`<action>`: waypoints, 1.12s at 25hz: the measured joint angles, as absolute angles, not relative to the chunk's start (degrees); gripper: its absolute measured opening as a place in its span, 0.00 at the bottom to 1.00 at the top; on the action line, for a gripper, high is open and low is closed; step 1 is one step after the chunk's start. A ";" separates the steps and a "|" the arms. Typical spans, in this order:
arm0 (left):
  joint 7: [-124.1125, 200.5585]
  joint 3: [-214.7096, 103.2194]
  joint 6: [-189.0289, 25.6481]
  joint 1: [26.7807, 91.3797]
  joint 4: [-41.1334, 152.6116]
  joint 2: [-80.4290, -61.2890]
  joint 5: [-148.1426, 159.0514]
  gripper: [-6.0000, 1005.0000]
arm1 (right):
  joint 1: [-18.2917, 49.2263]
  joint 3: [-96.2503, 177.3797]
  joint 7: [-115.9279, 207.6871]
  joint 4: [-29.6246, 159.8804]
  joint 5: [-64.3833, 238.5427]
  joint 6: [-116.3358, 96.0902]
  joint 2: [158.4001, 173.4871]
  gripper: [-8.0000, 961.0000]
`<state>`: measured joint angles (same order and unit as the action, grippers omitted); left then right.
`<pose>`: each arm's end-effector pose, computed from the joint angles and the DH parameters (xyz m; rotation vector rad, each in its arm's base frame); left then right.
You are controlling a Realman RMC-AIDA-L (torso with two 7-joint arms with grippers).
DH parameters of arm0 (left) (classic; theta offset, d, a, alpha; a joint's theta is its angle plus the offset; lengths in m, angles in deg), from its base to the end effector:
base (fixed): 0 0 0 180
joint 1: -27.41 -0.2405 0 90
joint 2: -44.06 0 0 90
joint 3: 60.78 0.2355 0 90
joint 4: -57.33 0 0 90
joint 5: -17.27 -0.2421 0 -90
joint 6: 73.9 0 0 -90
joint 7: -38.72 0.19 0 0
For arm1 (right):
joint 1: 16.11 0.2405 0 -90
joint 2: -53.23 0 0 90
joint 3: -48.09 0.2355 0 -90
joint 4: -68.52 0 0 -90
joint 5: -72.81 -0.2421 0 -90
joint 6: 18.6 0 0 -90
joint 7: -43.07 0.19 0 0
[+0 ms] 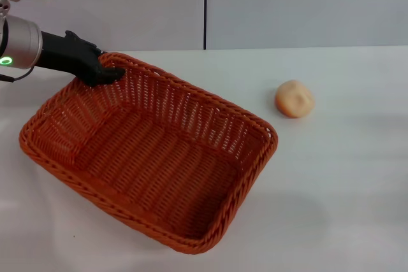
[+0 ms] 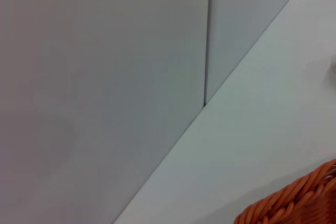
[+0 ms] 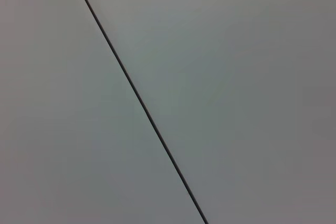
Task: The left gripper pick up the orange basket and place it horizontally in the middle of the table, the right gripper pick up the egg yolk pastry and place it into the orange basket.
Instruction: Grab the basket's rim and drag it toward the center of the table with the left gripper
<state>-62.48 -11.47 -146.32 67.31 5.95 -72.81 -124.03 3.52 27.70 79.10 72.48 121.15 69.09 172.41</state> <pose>-0.2496 0.4490 0.0078 -2.6025 -0.5534 0.1223 0.3724 0.3142 0.0457 -1.1560 0.7594 1.1214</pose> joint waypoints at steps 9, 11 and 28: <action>-64.03 -12.20 -148.22 67.70 5.21 -72.82 -123.60 0.36 | 3.58 28.10 79.10 72.48 121.15 68.48 172.38 0.50; -66.77 -13.00 -150.60 67.97 3.36 -73.08 -123.01 0.36 | 3.58 28.17 79.10 72.48 121.14 68.45 172.34 0.50; -88.67 -13.44 -153.73 65.61 -2.49 -72.69 -120.44 0.25 | 4.22 28.42 79.10 72.03 120.80 66.89 172.29 0.50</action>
